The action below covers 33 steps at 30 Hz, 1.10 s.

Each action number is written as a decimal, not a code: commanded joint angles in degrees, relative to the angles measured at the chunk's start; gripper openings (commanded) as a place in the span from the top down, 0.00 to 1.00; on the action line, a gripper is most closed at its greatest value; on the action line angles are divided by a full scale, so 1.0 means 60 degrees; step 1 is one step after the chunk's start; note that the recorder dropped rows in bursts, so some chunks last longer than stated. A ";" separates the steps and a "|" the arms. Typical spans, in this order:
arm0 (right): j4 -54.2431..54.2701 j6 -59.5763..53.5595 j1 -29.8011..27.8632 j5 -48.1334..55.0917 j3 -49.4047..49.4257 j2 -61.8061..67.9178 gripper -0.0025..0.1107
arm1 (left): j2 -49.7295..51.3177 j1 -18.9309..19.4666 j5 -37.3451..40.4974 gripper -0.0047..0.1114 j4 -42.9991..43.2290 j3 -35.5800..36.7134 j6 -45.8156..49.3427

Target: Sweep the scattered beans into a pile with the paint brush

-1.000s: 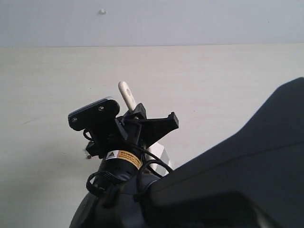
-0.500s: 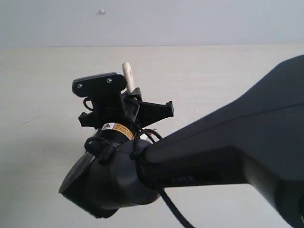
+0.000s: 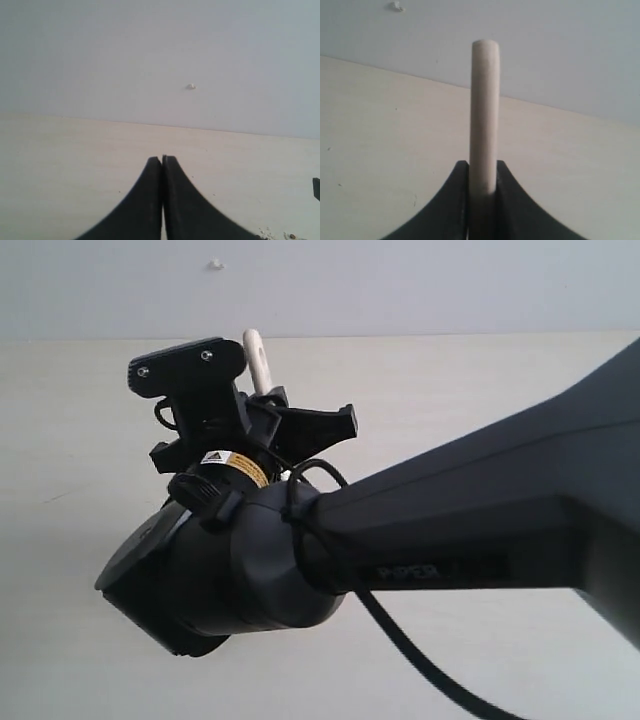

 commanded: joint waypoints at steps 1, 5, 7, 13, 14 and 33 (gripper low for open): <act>0.0253 -0.0918 0.0147 -0.0047 -0.0071 -0.0280 0.98 | -0.0061 -0.0061 -0.0009 0.96 -0.0032 -0.0008 -0.0064; 0.0141 -0.2151 0.0538 -0.0047 -0.0071 -0.0297 0.98 | -0.0061 -0.0061 -0.0009 0.96 -0.0032 -0.0008 -0.0064; -0.0212 -0.3402 0.0893 -0.0047 -0.0071 -0.0388 0.98 | -0.0061 -0.0061 -0.0009 0.96 -0.0032 -0.0008 -0.0064; -0.0856 -0.4896 0.1000 -0.0047 0.0795 -0.1593 0.98 | -0.0061 -0.0061 -0.0009 0.96 -0.0032 -0.0008 -0.0064; -0.0921 -0.4776 0.0797 0.0057 0.1106 -0.2025 0.98 | -0.0061 -0.0061 -0.0009 0.96 -0.0032 -0.0008 -0.0064; -0.8996 1.2906 -0.1207 0.1150 0.0830 0.0721 0.98 | -0.0061 -0.0060 0.0010 0.96 -0.0032 -0.0008 -0.0064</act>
